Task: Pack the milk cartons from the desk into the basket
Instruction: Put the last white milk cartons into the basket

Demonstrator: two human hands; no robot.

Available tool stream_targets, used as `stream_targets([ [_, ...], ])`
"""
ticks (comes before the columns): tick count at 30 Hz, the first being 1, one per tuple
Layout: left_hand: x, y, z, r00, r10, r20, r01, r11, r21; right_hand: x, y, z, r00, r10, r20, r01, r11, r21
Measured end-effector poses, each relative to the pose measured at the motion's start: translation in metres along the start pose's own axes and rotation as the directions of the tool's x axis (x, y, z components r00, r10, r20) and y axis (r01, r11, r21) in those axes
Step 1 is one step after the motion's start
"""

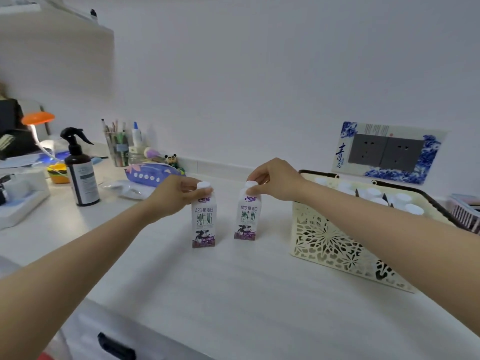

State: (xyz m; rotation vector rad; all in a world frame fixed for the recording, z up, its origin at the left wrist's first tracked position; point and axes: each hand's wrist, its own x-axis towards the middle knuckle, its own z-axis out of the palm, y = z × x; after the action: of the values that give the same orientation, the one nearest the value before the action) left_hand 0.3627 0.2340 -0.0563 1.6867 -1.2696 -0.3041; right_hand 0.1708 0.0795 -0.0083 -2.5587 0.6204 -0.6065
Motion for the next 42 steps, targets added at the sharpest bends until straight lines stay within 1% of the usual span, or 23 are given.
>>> stream_targets([
  [5, -0.006, 0.03, 0.015, 0.994, 0.055, 0.096, -0.048, 0.996, -0.071, -0.028, -0.007, -0.019, 1.0, 0.013, -0.025, -0.01, 0.997, 0.082],
  [8, -0.013, 0.046, 0.031, 0.981, 0.078, 0.18, -0.062, 0.994, -0.092, -0.048, -0.01, -0.04, 0.997, -0.004, -0.083, 0.014, 0.993, 0.115],
  [10, -0.018, 0.055, 0.046, 0.973, 0.088, 0.214, -0.062, 0.99, -0.124, -0.061, -0.011, -0.059, 0.993, 0.002, -0.117, 0.02, 0.983, 0.184],
  [12, -0.021, 0.061, 0.058, 0.964, 0.107, 0.244, -0.065, 0.983, -0.171, -0.074, -0.015, -0.074, 0.993, -0.011, -0.12, 0.039, 0.972, 0.231],
  [14, -0.024, 0.065, 0.064, 0.96, 0.114, 0.257, -0.068, 0.981, -0.182, -0.083, -0.021, -0.082, 0.986, -0.03, -0.161, 0.073, 0.962, 0.263],
  [16, -0.028, 0.065, 0.065, 0.967, 0.11, 0.231, -0.069, 0.982, -0.177, -0.088, -0.027, -0.093, 0.974, -0.041, -0.221, 0.103, 0.956, 0.275],
  [18, -0.033, 0.065, 0.067, 0.976, 0.111, 0.189, -0.078, 0.982, -0.173, -0.096, -0.032, -0.094, 0.983, -0.06, -0.174, 0.097, 0.972, 0.212],
  [20, -0.04, 0.069, 0.071, 0.968, 0.182, 0.174, -0.166, 0.981, -0.101, -0.116, -0.03, -0.07, 0.985, -0.065, -0.161, 0.098, 0.974, 0.204],
  [22, -0.049, 0.069, 0.08, 0.942, 0.261, 0.213, -0.252, 0.965, -0.07, -0.152, -0.018, -0.018, 0.982, -0.084, -0.167, 0.116, 0.974, 0.194],
  [24, -0.057, 0.065, 0.088, 0.936, 0.294, 0.195, -0.285, 0.956, -0.07, -0.189, -0.002, 0.032, 0.995, -0.053, -0.082, 0.069, 0.977, 0.203],
  [25, -0.059, 0.063, 0.089, 0.942, 0.294, 0.162, -0.284, 0.955, -0.081, -0.197, 0.007, 0.047, 0.999, -0.01, -0.041, 0.019, 0.978, 0.206],
  [28, -0.063, 0.059, 0.086, 0.958, 0.257, 0.129, -0.241, 0.962, -0.126, -0.196, 0.027, 0.053, 0.994, 0.105, -0.012, -0.098, 0.96, 0.263],
  [30, -0.067, 0.056, 0.084, 0.962, 0.238, 0.135, -0.219, 0.966, -0.136, -0.189, 0.032, 0.048, 0.994, 0.106, 0.022, -0.107, 0.949, 0.297],
  [33, -0.076, 0.049, 0.087, 0.962, 0.233, 0.141, -0.221, 0.971, -0.096, -0.189, 0.033, 0.052, 0.997, 0.054, 0.059, -0.066, 0.971, 0.229],
  [37, -0.086, 0.046, 0.092, 0.977, 0.181, 0.116, -0.168, 0.979, -0.114, -0.192, 0.025, 0.062, 0.999, 0.047, -0.021, -0.043, 0.983, 0.177],
  [42, -0.09, 0.049, 0.095, 0.986, 0.141, 0.089, -0.132, 0.986, -0.099, -0.195, 0.016, 0.075, 0.988, 0.122, -0.099, -0.095, 0.967, 0.236],
])
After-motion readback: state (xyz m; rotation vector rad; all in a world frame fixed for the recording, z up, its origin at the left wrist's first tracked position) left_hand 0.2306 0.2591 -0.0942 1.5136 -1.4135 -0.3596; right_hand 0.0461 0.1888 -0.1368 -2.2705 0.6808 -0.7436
